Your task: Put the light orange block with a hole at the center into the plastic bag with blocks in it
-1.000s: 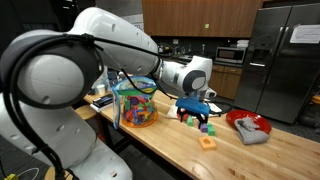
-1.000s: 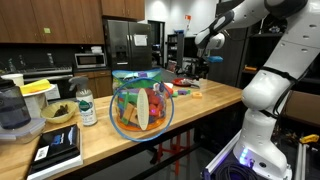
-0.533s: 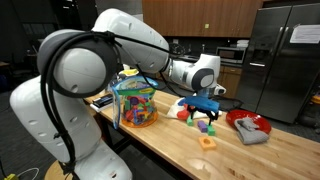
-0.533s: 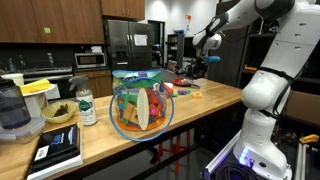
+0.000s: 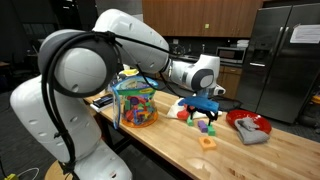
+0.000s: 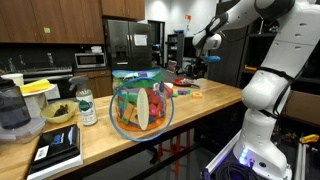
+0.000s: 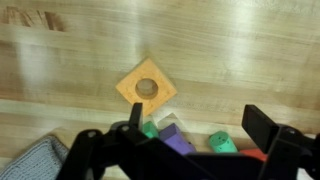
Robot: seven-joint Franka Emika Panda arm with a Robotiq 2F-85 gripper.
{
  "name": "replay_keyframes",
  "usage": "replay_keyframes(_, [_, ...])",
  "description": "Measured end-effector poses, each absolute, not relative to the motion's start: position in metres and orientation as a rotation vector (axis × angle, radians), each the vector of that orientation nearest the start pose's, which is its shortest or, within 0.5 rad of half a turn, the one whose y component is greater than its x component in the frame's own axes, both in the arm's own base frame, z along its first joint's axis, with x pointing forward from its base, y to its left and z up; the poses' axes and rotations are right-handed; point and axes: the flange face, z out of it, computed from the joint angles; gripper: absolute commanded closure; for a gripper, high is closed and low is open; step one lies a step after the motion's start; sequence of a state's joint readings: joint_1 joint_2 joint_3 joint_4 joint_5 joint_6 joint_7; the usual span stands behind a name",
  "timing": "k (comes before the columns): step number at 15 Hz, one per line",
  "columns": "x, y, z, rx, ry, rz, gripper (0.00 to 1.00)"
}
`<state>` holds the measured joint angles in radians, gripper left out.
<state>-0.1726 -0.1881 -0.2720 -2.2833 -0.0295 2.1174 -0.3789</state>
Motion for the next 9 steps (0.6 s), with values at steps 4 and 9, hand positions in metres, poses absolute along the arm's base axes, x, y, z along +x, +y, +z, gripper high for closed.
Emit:
replay_keyframes(4, [0.438, -0.212, 0.428, -3.123, 0.070, -0.032, 0.00])
replay_keyframes(9, [0.437, -0.214, 0.417, -3.119, 0.078, -0.001, 0.00])
